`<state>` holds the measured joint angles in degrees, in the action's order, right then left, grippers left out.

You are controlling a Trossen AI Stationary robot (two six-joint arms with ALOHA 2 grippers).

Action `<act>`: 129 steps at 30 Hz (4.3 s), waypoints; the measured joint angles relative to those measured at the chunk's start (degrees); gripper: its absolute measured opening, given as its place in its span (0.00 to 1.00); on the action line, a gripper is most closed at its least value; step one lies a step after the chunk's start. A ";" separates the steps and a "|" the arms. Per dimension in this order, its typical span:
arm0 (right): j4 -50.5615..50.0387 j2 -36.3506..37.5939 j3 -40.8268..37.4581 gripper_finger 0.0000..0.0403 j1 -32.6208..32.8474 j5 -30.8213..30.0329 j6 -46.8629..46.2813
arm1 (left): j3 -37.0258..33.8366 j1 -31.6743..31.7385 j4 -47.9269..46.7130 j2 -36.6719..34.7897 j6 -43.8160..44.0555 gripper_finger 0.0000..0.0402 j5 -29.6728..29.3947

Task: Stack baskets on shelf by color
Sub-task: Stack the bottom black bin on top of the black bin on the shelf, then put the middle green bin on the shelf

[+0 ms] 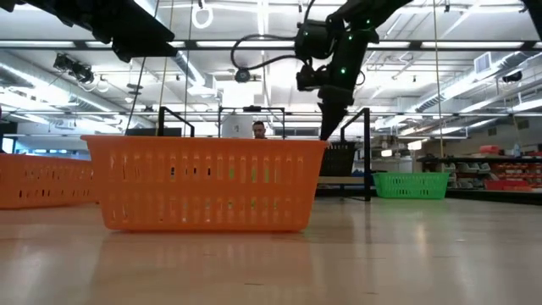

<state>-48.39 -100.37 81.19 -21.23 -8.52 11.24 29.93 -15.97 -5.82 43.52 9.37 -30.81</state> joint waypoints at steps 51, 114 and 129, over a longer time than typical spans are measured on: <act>6.35 -2.66 -0.11 0.14 0.92 2.36 1.59 | 0.00 0.04 -0.20 -0.02 0.00 0.58 0.00; 23.94 -5.58 -9.16 0.40 19.50 9.71 8.85 | -0.03 0.15 -0.77 0.04 0.20 0.58 0.00; 25.60 -5.50 -12.41 0.40 19.32 9.63 7.45 | -0.02 -0.95 2.05 1.24 3.18 0.58 1.31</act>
<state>-22.79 -105.86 68.78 -1.91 1.11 18.69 29.91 -16.92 -3.78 44.76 12.54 -29.49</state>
